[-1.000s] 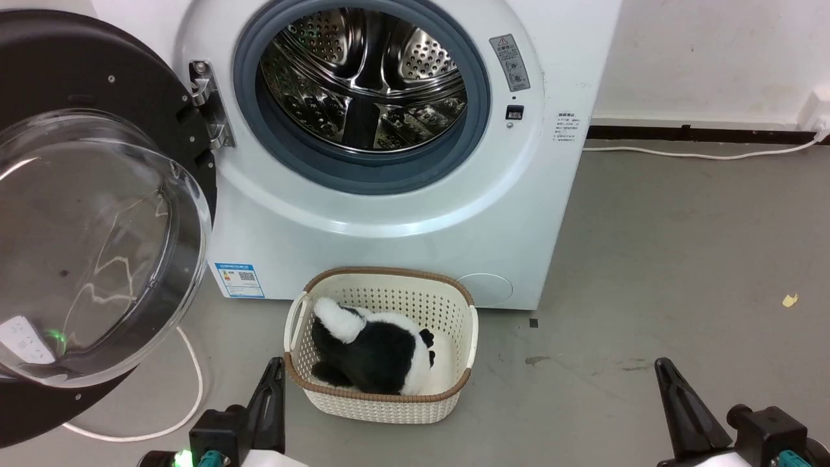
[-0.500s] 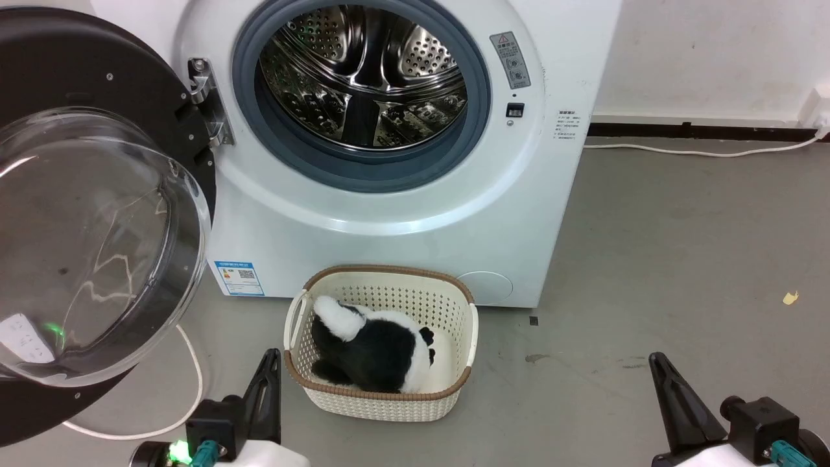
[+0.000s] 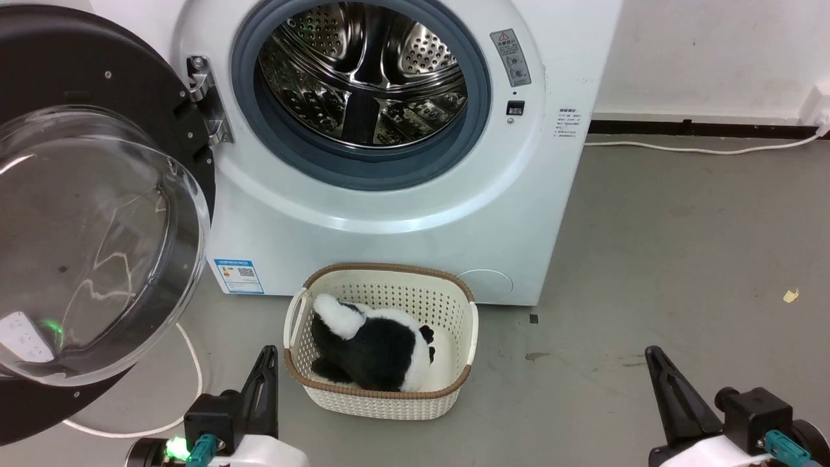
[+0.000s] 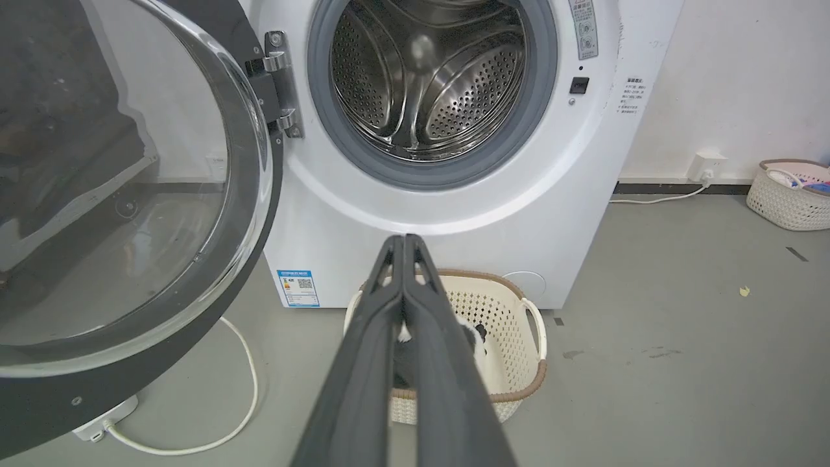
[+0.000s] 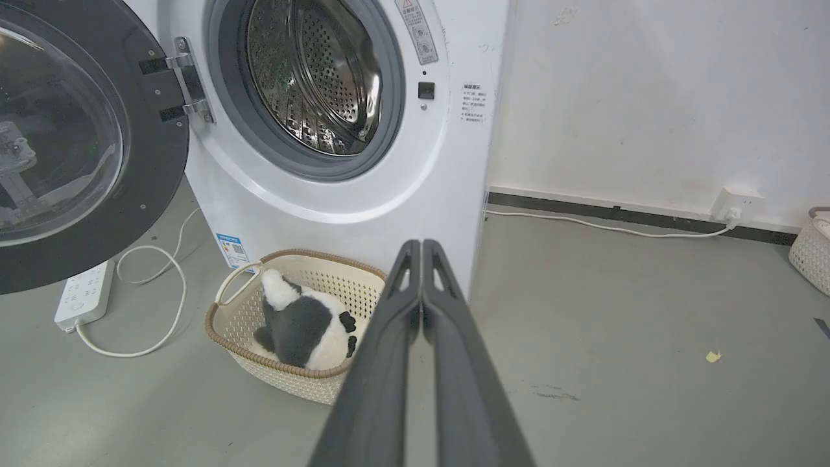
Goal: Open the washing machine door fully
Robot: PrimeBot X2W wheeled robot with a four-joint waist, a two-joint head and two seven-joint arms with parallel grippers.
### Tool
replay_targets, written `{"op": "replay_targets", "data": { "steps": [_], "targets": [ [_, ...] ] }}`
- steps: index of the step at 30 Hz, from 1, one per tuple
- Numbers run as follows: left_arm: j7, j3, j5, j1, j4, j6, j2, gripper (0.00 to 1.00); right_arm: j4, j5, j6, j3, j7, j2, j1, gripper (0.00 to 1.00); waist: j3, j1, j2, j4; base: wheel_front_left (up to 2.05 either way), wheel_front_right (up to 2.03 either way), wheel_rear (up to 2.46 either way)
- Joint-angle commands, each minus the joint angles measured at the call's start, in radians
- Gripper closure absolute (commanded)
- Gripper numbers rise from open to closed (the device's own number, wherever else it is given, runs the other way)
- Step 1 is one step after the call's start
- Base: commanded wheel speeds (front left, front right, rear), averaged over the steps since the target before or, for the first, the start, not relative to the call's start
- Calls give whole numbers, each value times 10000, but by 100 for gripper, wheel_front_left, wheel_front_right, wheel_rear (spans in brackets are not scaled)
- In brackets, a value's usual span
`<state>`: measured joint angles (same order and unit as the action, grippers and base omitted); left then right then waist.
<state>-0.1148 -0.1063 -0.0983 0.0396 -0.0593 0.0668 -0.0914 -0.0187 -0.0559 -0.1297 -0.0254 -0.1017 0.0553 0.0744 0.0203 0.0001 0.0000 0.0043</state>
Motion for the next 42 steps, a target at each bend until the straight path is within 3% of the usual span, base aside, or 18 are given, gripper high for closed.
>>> {"op": "replay_targets", "data": {
  "steps": [1, 42],
  "targets": [
    [28, 80, 76, -132, 72, -88, 34, 100, 62, 92, -6, 16, 48, -29, -136, 100, -3, -1, 0, 0, 0, 0, 0],
    [926, 869, 804, -344, 491, -554, 337, 100, 162, 467, -9, 207, 826, -47, -624, 100, -164, -1, 0, -35, 0, 0, 0]
  ]
}}
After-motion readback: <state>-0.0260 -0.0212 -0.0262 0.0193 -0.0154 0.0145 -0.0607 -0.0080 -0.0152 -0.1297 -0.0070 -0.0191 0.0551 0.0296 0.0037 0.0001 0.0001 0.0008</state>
